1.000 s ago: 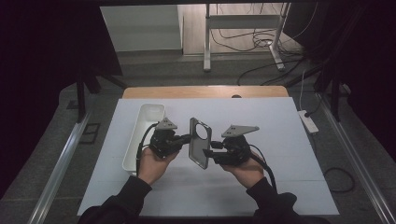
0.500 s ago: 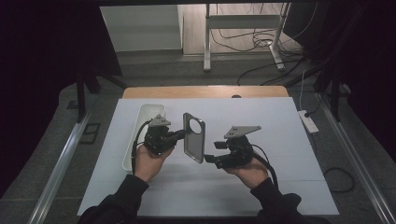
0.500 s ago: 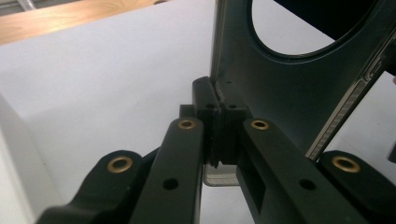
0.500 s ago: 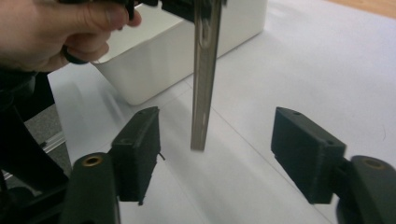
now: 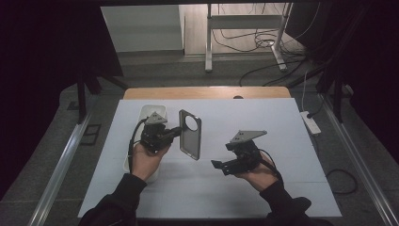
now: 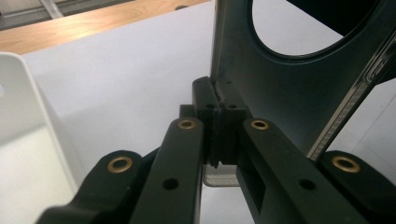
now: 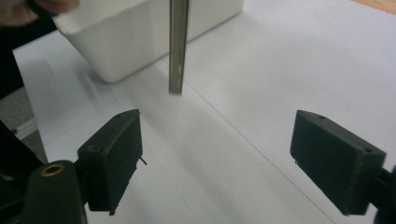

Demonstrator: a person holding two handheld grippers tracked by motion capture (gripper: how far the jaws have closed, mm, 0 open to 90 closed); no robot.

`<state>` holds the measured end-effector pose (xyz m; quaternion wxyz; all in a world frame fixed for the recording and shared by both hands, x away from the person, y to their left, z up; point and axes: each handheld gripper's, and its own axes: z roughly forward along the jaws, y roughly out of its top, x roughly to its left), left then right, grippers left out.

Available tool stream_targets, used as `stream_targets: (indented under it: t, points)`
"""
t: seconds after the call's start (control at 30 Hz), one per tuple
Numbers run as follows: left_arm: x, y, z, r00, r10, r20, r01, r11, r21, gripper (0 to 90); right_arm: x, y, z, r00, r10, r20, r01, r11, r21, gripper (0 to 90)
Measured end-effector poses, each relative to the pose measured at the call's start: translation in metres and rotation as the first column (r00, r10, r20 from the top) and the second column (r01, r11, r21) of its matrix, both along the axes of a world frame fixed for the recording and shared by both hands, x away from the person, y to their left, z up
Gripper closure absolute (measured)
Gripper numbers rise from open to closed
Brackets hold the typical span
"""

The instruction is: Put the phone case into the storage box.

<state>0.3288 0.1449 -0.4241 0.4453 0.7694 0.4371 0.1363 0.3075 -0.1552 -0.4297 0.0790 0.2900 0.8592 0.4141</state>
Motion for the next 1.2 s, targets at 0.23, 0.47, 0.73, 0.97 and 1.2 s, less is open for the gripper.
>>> stream_targets:
  t: [0.23, 0.47, 0.73, 0.97, 1.2]
  points:
    - [0.003, 0.009, 0.003, 0.9996, 0.027, -0.003, -0.027, 0.9995, -0.016, 89.1, -0.002, -0.007, -0.002, 0.9997, -0.007, -0.024, 0.006, 1.000, -0.012, 10.7]
    - [0.010, 0.018, 0.006, 0.9986, 0.053, -0.007, -0.053, 0.9982, -0.026, 89.1, -0.007, -0.019, -0.004, 0.9994, -0.031, -0.017, 0.031, 0.999, -0.027, 3.8]
    - [0.019, 0.025, 0.012, 0.9972, 0.073, -0.015, -0.073, 0.9968, -0.033, 89.0, -0.012, -0.041, -0.004, 0.9974, -0.071, -0.011, 0.070, 0.997, -0.021, 1.9]
    - [0.024, 0.030, 0.021, 0.9962, 0.086, -0.011, -0.086, 0.9958, -0.030, 89.1, -0.017, -0.056, -0.003, 0.9950, -0.100, -0.007, 0.100, 0.995, -0.001, 1.9]
    - [0.029, 0.035, 0.027, 0.9946, 0.104, -0.005, -0.104, 0.9944, -0.018, 89.1, -0.022, -0.064, -0.004, 0.9941, -0.108, 0.003, 0.108, 0.994, -0.023, 1.2]
